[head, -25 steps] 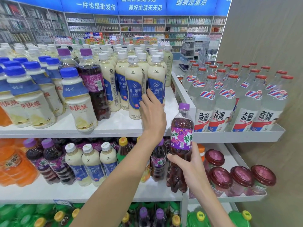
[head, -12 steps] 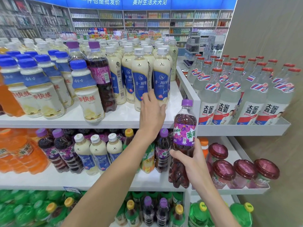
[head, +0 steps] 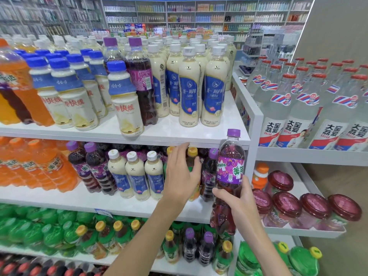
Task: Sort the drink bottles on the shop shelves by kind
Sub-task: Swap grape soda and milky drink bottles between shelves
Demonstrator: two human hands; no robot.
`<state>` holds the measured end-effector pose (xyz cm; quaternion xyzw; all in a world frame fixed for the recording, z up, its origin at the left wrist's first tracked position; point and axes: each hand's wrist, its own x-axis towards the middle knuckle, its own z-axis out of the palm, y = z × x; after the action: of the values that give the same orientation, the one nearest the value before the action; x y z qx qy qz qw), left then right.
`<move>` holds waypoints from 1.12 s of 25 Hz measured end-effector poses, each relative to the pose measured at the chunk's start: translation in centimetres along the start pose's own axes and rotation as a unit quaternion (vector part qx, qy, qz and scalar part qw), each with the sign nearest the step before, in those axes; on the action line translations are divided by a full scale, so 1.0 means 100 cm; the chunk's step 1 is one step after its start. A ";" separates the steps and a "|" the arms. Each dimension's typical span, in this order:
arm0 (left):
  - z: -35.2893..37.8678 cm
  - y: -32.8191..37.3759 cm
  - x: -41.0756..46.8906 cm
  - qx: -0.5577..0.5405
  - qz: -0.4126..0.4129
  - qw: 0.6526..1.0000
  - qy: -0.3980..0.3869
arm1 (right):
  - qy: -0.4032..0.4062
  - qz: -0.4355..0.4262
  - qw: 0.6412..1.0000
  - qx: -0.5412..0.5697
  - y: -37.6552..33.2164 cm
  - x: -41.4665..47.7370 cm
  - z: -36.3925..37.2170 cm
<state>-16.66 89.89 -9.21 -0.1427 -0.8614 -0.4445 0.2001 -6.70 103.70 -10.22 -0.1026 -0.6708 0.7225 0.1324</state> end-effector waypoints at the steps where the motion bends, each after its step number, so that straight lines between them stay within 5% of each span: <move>1: 0.003 -0.004 -0.002 -0.002 -0.027 0.999 -0.016 | -0.002 0.000 1.000 -0.001 0.001 -0.001 0.001; 10: 0.031 -0.012 -0.003 -0.002 -0.118 0.991 -0.060 | 0.003 0.002 1.000 0.006 0.008 -0.010 -0.004; 14: 0.036 -0.015 -0.010 0.054 -0.078 0.994 -0.060 | 0.014 0.006 1.000 0.002 0.012 -0.012 -0.010; 22: 0.053 -0.036 -0.030 -0.003 -0.011 0.999 0.036 | 0.019 0.022 1.000 0.004 0.019 -0.011 -0.010; 28: 0.070 -0.063 -0.044 -0.086 -0.100 0.990 -0.043 | 0.020 0.027 0.999 -0.004 0.020 -0.010 -0.008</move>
<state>-17.01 91.83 -19.39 -0.0910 -0.8377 -0.5282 0.1046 -5.55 104.00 -12.27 -0.1356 -0.6682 0.7206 0.1263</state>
